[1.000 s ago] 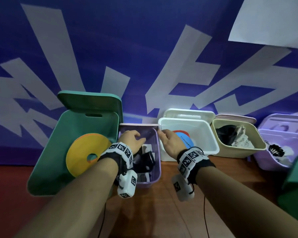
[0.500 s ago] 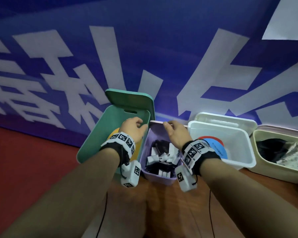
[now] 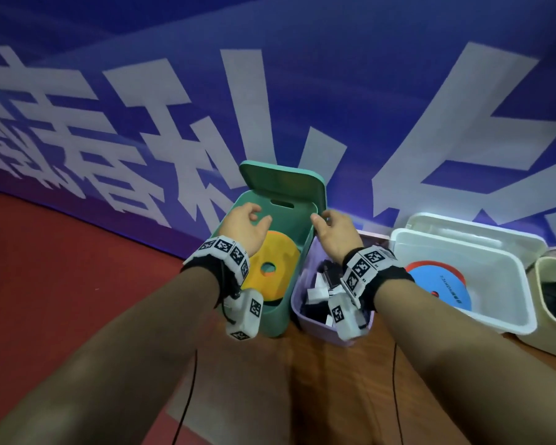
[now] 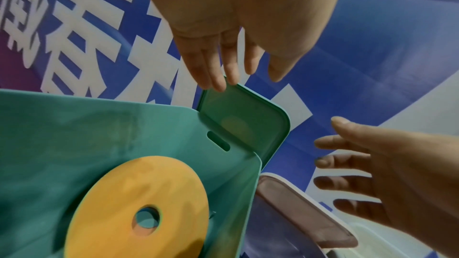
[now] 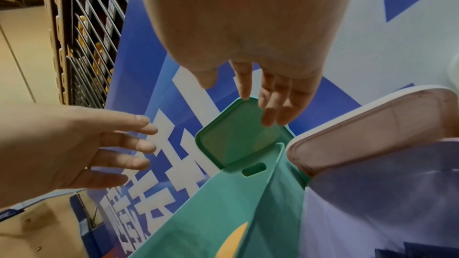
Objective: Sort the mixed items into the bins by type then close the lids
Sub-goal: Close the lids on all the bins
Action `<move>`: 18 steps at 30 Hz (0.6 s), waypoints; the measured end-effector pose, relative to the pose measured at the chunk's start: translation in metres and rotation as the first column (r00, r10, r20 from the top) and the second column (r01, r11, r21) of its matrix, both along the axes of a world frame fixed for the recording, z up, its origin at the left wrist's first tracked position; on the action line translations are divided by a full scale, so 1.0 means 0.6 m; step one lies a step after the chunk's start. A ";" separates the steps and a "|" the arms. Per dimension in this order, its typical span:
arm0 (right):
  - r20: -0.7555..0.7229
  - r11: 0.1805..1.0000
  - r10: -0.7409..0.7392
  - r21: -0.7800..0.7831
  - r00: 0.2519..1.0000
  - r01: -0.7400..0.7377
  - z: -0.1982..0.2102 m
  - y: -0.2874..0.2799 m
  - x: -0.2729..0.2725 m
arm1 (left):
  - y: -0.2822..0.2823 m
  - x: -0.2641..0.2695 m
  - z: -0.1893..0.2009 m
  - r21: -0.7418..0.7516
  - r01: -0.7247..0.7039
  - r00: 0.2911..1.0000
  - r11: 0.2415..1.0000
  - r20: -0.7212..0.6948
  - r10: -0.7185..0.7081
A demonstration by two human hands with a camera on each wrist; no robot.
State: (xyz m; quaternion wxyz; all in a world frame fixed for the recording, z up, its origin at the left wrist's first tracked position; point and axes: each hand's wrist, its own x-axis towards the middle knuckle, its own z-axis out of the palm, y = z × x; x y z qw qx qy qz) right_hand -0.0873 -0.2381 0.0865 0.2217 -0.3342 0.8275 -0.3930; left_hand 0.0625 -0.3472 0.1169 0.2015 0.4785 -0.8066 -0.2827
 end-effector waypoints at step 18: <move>-0.004 0.935 -0.355 -0.002 0.935 0.355 0.012 -0.169 -0.017 | -0.257 -0.095 -0.030 0.175 0.088 0.994 0.981 -0.080 -0.074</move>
